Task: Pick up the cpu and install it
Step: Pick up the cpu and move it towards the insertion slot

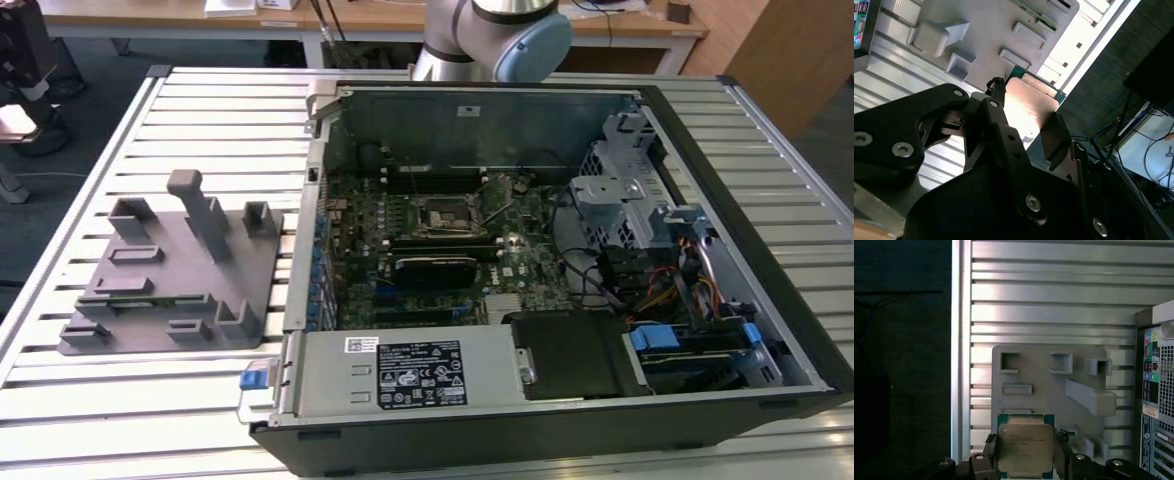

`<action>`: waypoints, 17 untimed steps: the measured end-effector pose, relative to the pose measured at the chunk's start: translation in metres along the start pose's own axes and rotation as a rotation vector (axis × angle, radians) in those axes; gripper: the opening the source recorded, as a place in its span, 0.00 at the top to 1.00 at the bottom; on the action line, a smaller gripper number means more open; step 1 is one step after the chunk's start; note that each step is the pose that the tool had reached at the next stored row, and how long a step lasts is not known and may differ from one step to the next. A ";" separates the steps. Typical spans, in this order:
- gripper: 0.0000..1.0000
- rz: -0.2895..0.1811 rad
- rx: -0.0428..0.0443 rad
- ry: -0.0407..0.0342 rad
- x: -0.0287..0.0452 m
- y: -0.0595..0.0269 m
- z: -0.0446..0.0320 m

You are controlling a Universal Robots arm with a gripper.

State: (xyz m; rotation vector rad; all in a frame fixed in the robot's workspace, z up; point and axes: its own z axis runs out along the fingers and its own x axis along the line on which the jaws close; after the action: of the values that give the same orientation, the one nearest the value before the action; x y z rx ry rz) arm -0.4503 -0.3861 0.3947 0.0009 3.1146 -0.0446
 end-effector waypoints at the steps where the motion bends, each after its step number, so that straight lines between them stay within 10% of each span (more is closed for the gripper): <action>1: 0.47 0.000 0.0001 0.0001 0.0000 0.0000 -0.0001; 17: 0.47 0.000 0.0006 0.0002 -0.0194 0.0001 0.0004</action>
State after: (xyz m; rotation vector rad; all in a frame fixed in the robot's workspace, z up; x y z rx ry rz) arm -0.4309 -0.3861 0.3948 0.0009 3.1148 -0.0456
